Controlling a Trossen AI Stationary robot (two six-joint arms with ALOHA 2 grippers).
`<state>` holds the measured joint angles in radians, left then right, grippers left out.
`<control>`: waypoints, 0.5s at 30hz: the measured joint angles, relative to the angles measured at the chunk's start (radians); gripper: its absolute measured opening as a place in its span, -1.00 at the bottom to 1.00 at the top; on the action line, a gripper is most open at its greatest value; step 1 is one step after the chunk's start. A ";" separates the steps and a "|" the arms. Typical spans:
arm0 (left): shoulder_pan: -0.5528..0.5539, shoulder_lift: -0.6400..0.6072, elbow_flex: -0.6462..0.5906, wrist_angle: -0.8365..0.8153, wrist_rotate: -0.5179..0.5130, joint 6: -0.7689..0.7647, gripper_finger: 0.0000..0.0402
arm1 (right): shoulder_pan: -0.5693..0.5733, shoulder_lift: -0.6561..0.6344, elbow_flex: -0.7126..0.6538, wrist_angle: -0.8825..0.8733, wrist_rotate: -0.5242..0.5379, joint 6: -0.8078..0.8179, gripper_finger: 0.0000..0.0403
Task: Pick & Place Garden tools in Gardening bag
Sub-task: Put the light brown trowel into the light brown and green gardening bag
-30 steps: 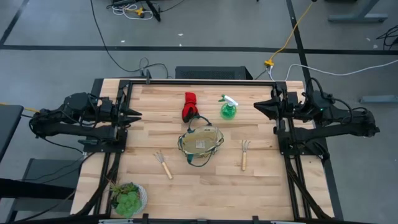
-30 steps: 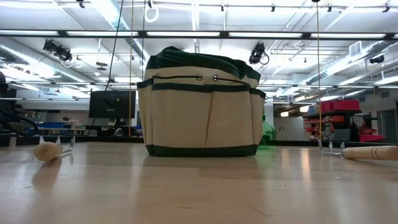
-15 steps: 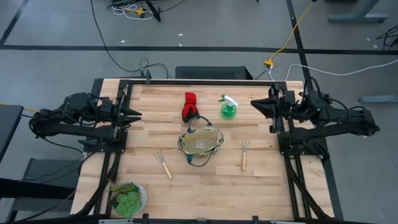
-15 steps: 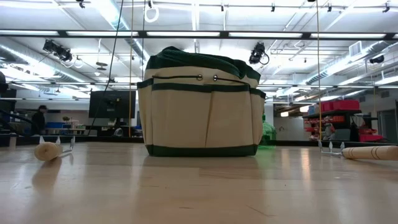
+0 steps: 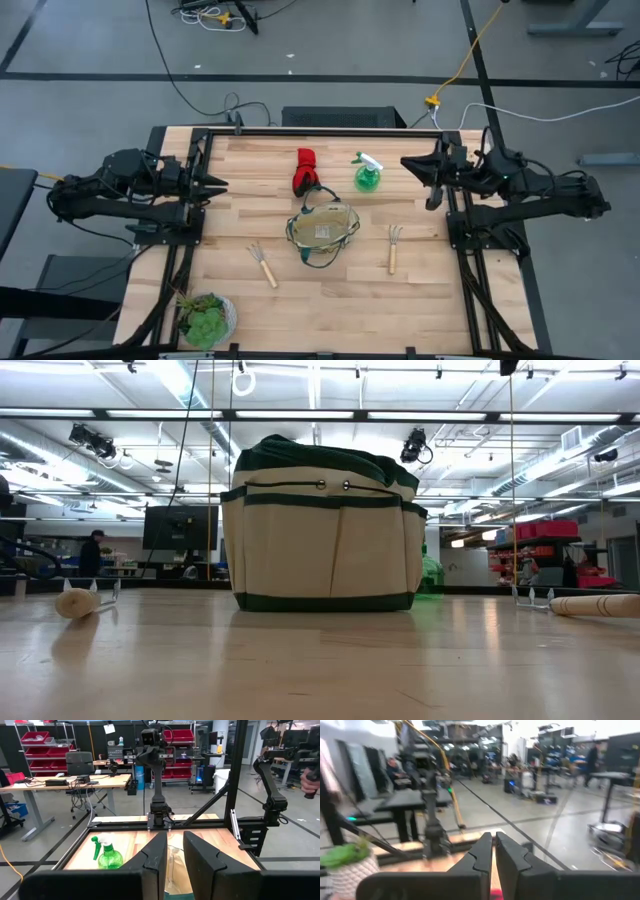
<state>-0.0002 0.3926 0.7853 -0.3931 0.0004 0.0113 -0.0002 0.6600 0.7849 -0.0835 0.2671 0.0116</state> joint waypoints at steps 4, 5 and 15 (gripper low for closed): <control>0.000 0.000 0.000 0.000 0.000 0.000 -0.64 | 0.000 0.012 0.000 -0.019 0.048 0.006 -0.87; 0.000 0.000 0.000 0.000 0.000 0.000 -0.64 | -0.001 0.014 0.000 -0.023 0.068 0.006 -0.88; 0.000 0.000 0.000 0.000 0.000 0.000 -0.64 | -0.098 0.028 0.000 -0.108 0.137 -0.001 -0.98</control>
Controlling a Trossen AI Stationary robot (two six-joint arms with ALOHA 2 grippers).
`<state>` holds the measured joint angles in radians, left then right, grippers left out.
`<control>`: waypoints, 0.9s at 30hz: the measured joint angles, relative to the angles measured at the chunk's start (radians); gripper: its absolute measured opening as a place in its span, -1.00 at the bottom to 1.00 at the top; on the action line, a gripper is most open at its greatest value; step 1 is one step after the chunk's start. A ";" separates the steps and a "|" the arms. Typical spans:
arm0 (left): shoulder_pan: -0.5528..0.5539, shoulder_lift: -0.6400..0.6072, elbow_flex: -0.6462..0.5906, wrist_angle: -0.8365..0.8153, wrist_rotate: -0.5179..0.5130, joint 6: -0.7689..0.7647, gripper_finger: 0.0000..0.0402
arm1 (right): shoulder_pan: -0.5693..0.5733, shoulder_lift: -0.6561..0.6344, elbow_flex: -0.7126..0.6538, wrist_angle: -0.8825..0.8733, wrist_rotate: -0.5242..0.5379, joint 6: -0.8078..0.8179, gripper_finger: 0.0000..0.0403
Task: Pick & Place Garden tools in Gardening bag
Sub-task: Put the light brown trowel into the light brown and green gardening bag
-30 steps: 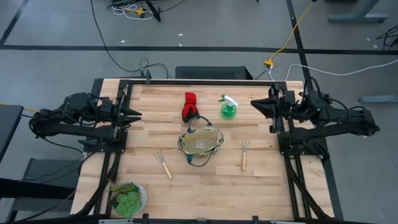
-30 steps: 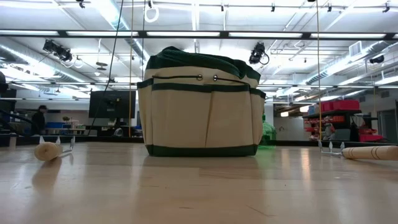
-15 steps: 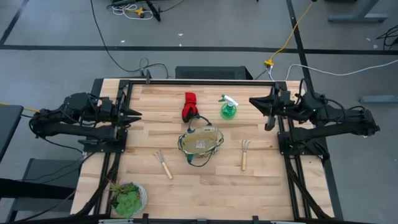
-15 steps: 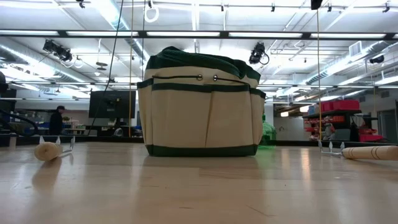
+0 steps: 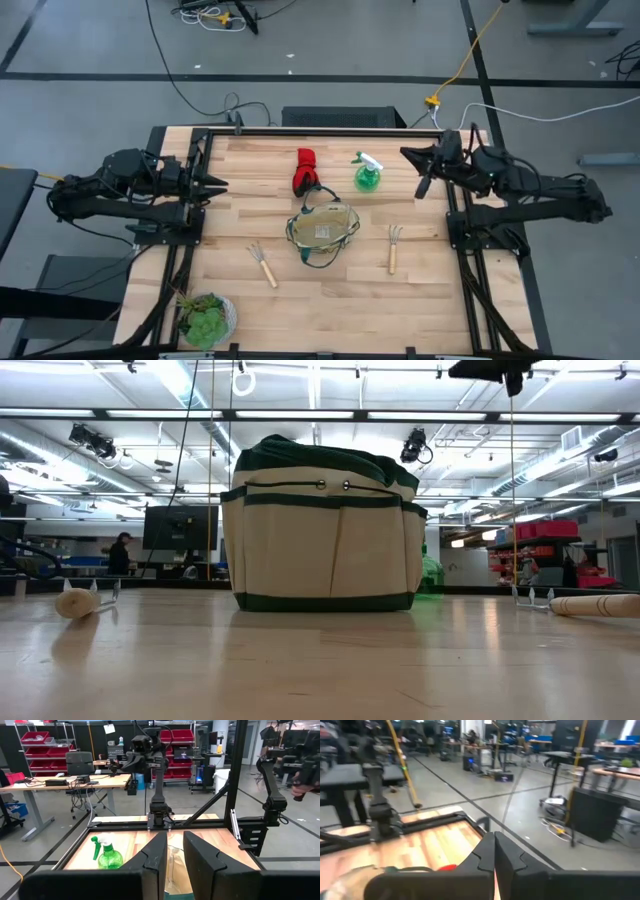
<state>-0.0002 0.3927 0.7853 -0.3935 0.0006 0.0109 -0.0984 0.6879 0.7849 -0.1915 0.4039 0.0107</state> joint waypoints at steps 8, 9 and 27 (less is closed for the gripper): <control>0.000 0.000 0.000 0.000 0.000 0.000 -0.64 | -0.102 0.022 0.000 -0.012 0.000 0.001 -0.99; 0.000 0.000 0.000 0.000 0.000 0.000 -0.64 | -0.113 0.027 0.000 -0.012 0.000 0.001 -0.99; 0.000 0.000 0.000 0.000 0.000 0.000 -0.64 | -0.309 0.169 0.000 -0.017 -0.163 0.003 -1.00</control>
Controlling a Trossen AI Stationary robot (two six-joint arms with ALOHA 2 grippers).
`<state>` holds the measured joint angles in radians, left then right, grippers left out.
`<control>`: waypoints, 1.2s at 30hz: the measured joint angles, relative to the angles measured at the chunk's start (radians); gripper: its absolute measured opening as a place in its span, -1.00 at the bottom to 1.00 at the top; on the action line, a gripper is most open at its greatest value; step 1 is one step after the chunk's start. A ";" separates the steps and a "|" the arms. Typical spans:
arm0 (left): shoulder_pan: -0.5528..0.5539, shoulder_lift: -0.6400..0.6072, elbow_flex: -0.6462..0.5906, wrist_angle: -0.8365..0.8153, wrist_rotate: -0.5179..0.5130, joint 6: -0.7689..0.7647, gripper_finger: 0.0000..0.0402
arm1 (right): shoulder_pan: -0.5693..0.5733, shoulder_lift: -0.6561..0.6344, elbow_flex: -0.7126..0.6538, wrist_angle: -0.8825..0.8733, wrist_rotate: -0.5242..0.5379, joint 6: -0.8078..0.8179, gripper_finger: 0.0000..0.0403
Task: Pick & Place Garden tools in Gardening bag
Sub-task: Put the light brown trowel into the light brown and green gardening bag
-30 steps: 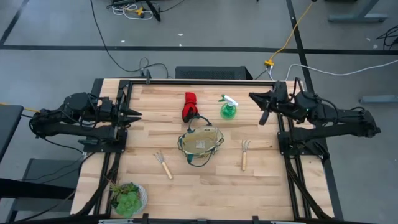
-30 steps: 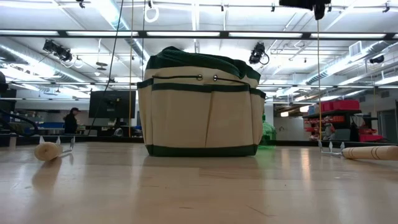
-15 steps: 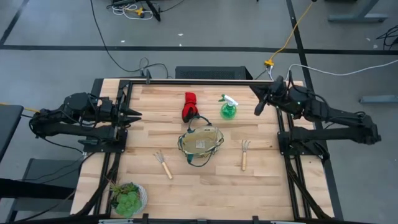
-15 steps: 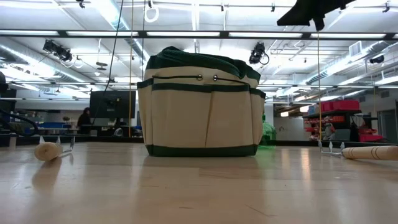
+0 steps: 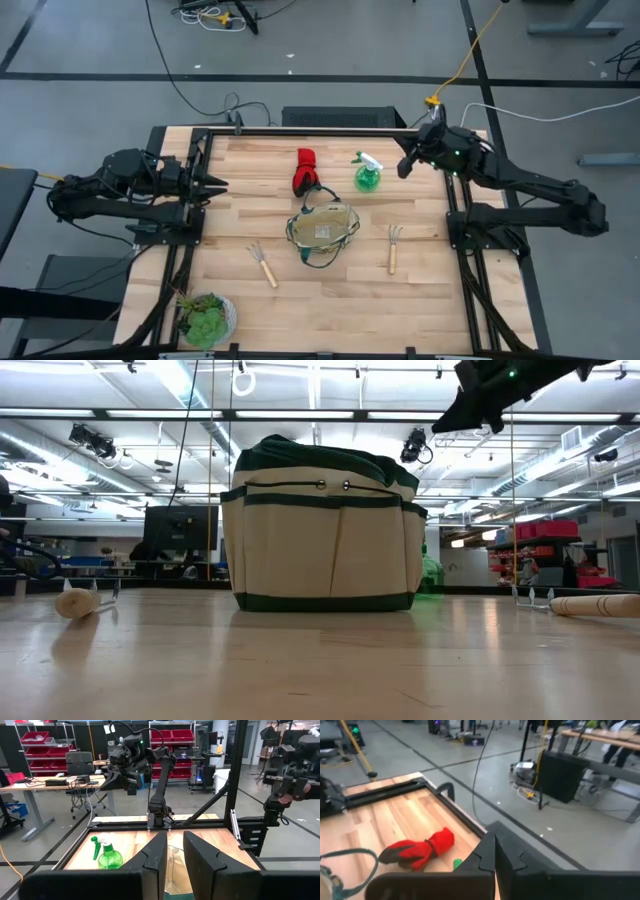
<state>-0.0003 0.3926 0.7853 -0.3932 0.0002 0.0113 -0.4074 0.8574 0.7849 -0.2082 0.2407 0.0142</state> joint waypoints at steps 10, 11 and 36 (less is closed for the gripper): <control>0.000 0.000 0.000 0.000 0.000 0.000 -0.64 | -0.018 0.014 0.000 -0.043 -0.058 0.004 -0.98; 0.000 0.000 0.000 0.000 0.000 0.000 -0.64 | -0.017 0.014 0.000 -0.043 -0.058 0.004 -0.97; 0.000 0.000 0.000 0.000 0.000 0.000 -0.64 | 0.135 -0.114 0.000 -0.187 -0.415 -0.100 -1.00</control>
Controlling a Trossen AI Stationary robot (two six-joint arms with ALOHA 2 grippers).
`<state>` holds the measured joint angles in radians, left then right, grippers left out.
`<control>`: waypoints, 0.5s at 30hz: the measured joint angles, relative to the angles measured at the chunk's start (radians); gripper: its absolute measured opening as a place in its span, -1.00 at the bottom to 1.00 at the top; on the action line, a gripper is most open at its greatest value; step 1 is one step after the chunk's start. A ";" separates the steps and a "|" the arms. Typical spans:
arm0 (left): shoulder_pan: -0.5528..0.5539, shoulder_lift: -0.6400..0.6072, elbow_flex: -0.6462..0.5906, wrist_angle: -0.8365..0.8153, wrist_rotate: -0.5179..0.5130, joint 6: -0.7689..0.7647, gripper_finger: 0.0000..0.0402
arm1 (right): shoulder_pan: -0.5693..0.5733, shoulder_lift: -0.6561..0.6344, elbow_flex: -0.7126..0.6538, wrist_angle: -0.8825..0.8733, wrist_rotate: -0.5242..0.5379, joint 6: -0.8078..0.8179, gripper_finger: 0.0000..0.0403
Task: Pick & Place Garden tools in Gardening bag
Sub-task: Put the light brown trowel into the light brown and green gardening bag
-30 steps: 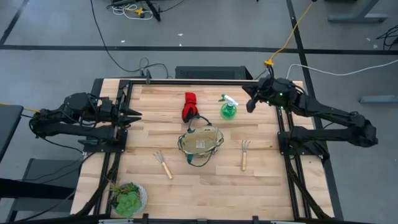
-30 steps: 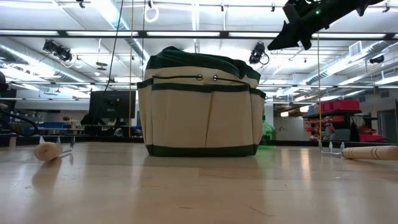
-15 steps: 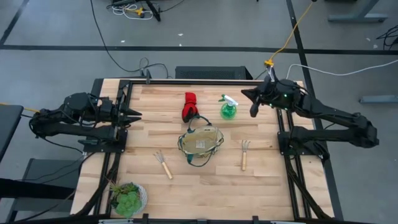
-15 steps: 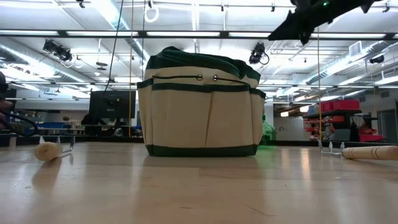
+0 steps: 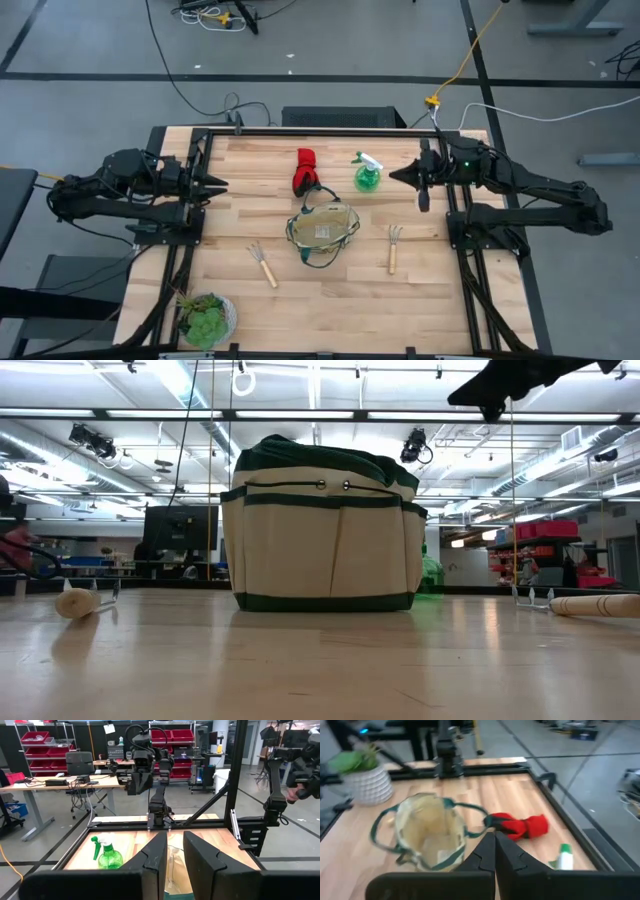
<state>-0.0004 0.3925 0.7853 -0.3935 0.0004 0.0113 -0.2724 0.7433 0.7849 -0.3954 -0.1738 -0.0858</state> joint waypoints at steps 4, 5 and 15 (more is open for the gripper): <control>0.000 0.000 0.000 0.000 0.000 0.000 -0.64 | 0.040 0.000 0.000 -0.035 -0.003 -0.003 -1.00; 0.000 0.000 0.000 0.000 0.000 0.000 -0.64 | 0.051 0.000 0.000 -0.049 -0.010 -0.007 -1.00; 0.000 0.000 0.000 0.000 0.000 0.000 -0.64 | 0.175 0.000 0.000 -0.212 -0.081 -0.098 -1.00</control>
<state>-0.0006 0.3927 0.7853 -0.3931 0.0006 0.0113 -0.0978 0.7437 0.7849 -0.6069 -0.2546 -0.1835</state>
